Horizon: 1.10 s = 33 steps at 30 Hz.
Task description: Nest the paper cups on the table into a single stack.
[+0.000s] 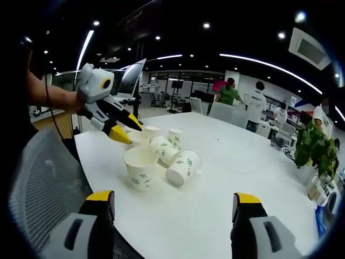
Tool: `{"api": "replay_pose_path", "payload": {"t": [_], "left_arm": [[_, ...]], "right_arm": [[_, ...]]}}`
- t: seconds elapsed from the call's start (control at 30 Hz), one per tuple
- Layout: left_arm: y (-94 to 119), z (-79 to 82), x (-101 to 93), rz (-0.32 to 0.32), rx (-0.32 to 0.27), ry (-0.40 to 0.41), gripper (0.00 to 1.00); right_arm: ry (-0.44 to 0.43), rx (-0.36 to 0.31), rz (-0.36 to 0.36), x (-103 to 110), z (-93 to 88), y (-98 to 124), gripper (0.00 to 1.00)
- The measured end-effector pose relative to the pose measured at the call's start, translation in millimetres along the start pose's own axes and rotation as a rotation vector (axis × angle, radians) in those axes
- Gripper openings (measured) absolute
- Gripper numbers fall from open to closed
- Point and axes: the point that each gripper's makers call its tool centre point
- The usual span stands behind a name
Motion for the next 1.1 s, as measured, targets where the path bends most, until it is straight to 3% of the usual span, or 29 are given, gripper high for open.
{"api": "replay_pose_path", "payload": {"t": [0.23, 0.6, 0.87, 1.1], "left_arm": [[-3.2, -12.3, 13.4, 0.033, 0.027, 0.031, 0.25], [-8.6, -27.4, 14.7, 0.044, 0.064, 0.067, 0.14], [-11.2, -32.2, 16.9, 0.037, 0.086, 0.056, 0.02], [-9.4, -30.6, 14.7, 0.039, 0.087, 0.053, 0.01]], "right_arm": [[0.002, 0.0, -0.003, -1.0, -0.5, 0.1, 0.91], [0.005, 0.008, -0.003, -0.8, -1.8, 0.2, 0.91], [0.009, 0.014, -0.006, -1.2, -2.5, 0.2, 0.9], [0.009, 0.014, -0.008, -1.5, -2.3, 0.3, 0.9]]}}
Point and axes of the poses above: the point that each gripper's makers call its tool centre point, and the gripper's own axes: y roughly backward along the fingers, x roughly to its left, z roughly out of its top, and after that the axes turned 9 degrees about -x, right-handed
